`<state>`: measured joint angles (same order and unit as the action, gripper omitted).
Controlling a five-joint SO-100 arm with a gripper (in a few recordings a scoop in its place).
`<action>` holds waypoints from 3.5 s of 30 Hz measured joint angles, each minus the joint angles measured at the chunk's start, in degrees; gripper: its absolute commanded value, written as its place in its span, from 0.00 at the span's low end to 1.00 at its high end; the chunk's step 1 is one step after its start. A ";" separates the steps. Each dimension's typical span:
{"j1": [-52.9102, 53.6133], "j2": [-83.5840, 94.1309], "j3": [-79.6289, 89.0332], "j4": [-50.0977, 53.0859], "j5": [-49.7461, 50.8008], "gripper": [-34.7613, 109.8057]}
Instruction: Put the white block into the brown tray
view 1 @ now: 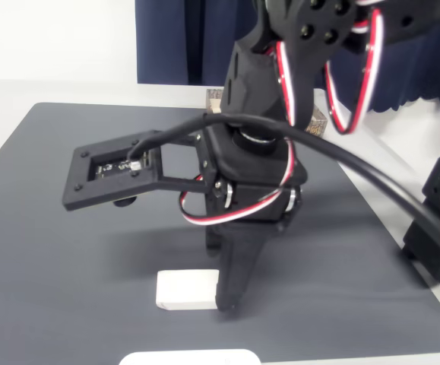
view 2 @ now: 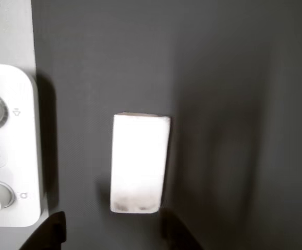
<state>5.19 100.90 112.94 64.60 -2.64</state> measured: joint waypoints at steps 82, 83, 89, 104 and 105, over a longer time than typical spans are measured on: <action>0.53 -11.43 -3.08 -7.12 -3.69 0.39; 0.53 -11.43 -3.08 -7.12 -3.69 0.39; 0.53 -11.43 -3.08 -6.94 -3.69 0.37; 14.06 7.73 -3.08 6.59 -10.55 0.36; 15.56 8.61 -3.25 7.82 -11.51 0.36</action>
<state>20.74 109.51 109.69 72.42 -14.15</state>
